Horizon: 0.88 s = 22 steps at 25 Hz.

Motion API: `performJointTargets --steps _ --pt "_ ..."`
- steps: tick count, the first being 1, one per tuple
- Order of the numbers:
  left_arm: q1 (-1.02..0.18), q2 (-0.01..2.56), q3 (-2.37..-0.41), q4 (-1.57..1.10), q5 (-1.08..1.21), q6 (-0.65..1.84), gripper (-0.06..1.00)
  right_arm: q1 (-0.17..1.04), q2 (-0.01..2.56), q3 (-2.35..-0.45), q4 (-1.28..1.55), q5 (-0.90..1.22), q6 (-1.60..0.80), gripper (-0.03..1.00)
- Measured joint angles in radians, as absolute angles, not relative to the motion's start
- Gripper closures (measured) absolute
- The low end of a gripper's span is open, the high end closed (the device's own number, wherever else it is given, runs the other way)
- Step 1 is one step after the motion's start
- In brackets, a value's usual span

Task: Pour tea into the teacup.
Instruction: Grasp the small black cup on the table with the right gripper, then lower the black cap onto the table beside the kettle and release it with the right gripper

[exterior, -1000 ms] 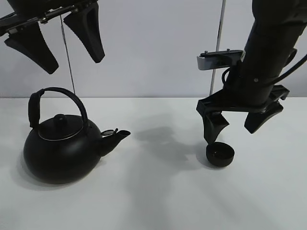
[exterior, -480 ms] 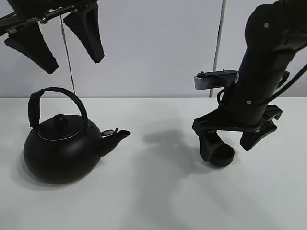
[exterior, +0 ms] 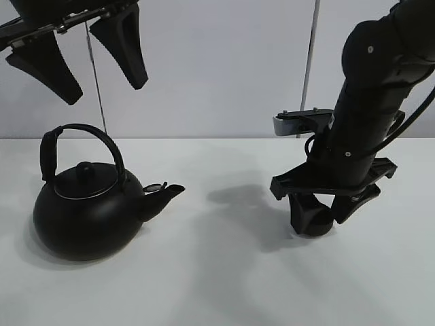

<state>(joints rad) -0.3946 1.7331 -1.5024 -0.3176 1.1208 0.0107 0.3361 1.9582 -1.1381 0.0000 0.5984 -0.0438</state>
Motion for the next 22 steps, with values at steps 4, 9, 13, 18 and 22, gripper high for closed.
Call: performJointTargets --steps 4,9,13,18,22 --pt "-0.395 1.733 -1.502 -0.317 1.121 0.011 0.33 0.336 1.962 -1.139 0.0 0.604 -0.026 0.56" --pt "-0.395 1.733 -1.502 -0.317 1.121 0.011 0.33 0.338 1.962 -1.193 0.024 0.657 -0.026 0.56" --pt "-0.395 1.733 -1.502 -0.316 1.121 0.011 0.33 0.391 1.962 -1.248 0.026 0.686 -0.031 0.56" --pt "-0.395 1.733 -1.502 -0.316 1.121 0.011 0.33 0.493 1.972 -1.271 0.033 0.682 -0.031 0.56" --pt "-0.395 1.733 -1.502 -0.315 1.121 0.011 0.33 0.551 2.001 -1.271 0.034 0.659 -0.031 0.56"
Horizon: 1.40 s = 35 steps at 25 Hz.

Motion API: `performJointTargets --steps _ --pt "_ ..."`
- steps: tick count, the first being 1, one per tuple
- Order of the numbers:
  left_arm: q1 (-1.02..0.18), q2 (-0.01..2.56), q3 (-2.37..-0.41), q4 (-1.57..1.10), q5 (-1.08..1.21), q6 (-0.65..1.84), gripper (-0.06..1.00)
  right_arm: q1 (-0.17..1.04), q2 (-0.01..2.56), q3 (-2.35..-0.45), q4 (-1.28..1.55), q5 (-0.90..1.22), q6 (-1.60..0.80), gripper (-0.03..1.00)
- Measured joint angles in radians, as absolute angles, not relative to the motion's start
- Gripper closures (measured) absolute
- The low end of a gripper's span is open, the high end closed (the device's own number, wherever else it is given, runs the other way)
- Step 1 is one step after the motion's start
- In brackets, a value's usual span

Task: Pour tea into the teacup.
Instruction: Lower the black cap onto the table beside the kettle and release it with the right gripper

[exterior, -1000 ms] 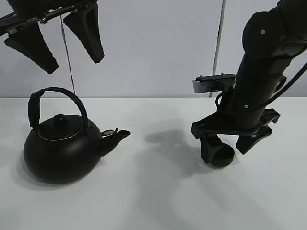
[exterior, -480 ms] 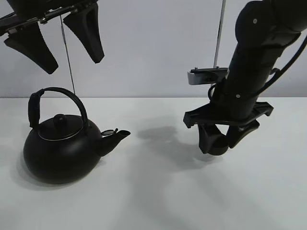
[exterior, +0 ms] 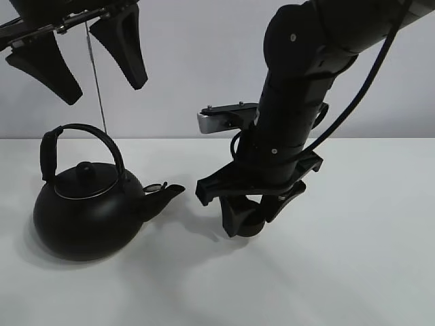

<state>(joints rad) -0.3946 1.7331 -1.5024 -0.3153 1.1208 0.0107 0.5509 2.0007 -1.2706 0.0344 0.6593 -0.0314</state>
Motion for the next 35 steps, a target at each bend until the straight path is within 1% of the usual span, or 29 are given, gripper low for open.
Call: performJointTargets --steps 5,35 --pt "-0.395 1.733 -1.502 -0.315 1.121 0.011 0.33 0.571 2.023 -1.271 0.034 0.624 -0.028 0.56" --pt "-0.395 1.733 -1.502 -0.314 1.121 0.011 0.33 0.571 2.06 -1.282 -0.008 0.553 0.025 0.56"
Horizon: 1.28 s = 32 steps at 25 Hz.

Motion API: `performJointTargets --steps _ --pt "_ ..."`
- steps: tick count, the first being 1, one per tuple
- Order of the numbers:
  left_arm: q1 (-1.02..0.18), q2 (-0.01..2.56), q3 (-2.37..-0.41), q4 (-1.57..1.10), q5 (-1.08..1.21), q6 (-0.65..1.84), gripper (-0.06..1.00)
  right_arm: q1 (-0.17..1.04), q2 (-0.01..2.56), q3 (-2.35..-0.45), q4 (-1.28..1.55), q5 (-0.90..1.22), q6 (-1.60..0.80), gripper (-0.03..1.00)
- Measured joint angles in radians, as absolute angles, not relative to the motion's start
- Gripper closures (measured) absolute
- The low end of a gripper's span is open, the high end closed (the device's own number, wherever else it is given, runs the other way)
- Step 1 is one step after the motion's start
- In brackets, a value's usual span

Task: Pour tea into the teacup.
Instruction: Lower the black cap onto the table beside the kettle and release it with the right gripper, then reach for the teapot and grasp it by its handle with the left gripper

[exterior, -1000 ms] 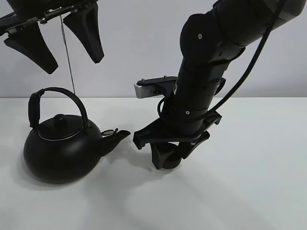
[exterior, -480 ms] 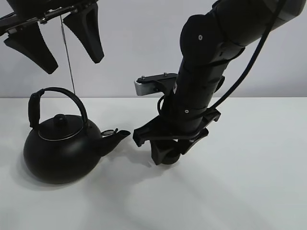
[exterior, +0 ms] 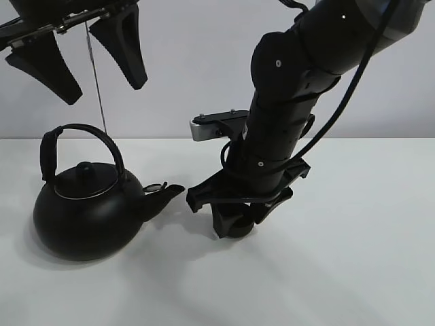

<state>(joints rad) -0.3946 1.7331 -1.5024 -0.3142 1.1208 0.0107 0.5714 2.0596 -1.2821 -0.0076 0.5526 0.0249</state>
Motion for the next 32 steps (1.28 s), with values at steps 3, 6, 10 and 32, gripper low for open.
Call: performJointTargets --steps 3,6,10,32 --pt "-0.395 1.733 -1.502 -0.314 1.121 0.011 0.33 0.571 2.06 -1.282 -0.008 0.553 0.026 0.56" --pt "-0.395 1.733 -1.502 -0.314 1.121 0.011 0.33 0.571 2.06 -1.286 -0.008 0.558 0.026 0.51" --pt "-0.395 1.733 -1.502 -0.314 1.121 0.011 0.33 0.571 2.06 -1.338 -0.008 0.619 0.026 0.4" --pt "-0.395 1.733 -1.502 -0.314 1.121 0.011 0.33 0.266 1.747 -1.485 0.136 0.992 0.085 0.27"
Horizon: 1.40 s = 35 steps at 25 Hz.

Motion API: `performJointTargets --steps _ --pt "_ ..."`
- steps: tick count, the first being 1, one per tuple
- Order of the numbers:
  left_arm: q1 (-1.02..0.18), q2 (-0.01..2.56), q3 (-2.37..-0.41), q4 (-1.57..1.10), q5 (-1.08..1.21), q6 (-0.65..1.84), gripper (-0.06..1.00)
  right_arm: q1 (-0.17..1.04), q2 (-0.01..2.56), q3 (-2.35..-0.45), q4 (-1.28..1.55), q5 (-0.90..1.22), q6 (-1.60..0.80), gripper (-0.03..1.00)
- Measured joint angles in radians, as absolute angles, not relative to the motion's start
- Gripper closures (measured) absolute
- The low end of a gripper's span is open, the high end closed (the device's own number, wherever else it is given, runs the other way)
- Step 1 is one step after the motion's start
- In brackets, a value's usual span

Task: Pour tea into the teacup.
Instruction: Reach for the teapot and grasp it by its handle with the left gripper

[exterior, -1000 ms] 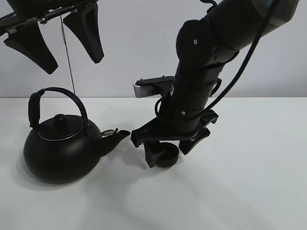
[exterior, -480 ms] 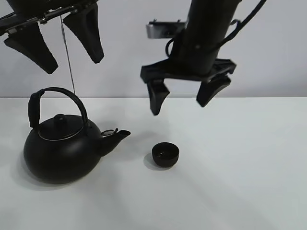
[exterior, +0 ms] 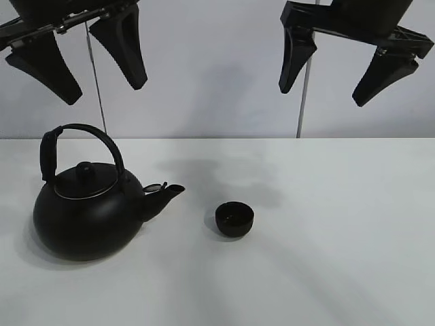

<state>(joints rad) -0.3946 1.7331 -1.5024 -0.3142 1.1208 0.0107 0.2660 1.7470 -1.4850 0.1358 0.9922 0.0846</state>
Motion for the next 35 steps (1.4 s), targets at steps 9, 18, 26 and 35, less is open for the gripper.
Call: performJointTargets --steps 9,18,26,35 --pt "-0.395 1.733 -1.502 -0.314 1.121 0.011 0.33 0.266 1.742 -1.485 0.161 1.025 0.081 0.27" --pt "-0.395 1.733 -1.502 -0.314 1.121 0.011 0.33 0.266 1.742 -1.485 0.161 1.026 0.081 0.27" --pt "-0.395 1.733 -1.502 -0.313 1.087 0.011 0.33 0.266 1.742 -1.485 0.161 1.018 0.081 0.27" --pt "-0.396 1.629 -1.463 -0.203 0.935 0.099 0.33 0.266 1.742 -1.485 0.162 0.897 0.081 0.27"
